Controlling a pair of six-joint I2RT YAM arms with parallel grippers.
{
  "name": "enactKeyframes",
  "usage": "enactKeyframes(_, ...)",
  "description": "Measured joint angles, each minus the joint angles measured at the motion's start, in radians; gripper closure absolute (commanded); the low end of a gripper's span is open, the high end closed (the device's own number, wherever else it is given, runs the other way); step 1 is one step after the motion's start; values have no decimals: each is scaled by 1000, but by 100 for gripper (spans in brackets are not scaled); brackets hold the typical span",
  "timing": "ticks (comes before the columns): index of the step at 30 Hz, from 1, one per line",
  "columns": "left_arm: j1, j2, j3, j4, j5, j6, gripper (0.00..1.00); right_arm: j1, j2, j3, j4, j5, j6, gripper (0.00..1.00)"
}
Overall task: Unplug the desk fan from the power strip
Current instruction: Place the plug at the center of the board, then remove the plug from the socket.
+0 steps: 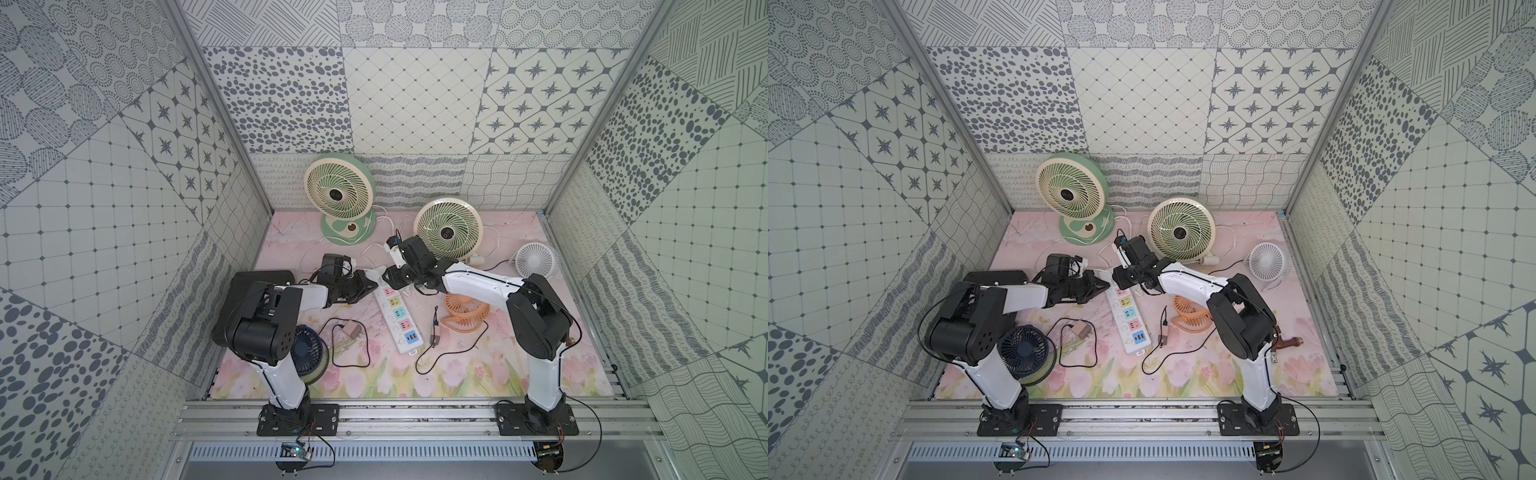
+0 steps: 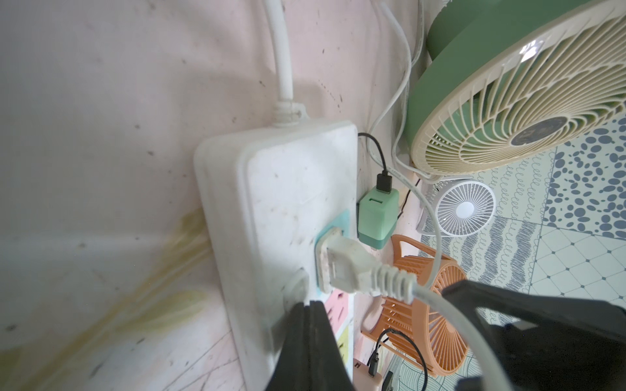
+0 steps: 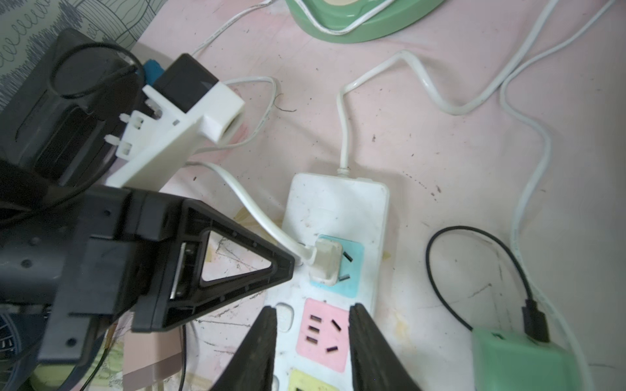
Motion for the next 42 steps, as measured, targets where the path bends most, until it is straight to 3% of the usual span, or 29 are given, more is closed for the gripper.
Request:
enactKeyframes(7,0,0,0,0,0,0,100,51,30,10,18,74,-45,54)
enactKeyframes(18,0,6,0,8,3,0,100,71,129,52,63,227,-21,60)
enactKeyframes(26,0,11,0,20,10,0,100,70,174,100,76,266,-6,69)
enactKeyframes(35,0,14,0,25,13,0,100,80,183,103,76,285,-8,90)
enactKeyframes(42,0,28,9,31,24,-1,100,126,183,91,98,393,-63,95)
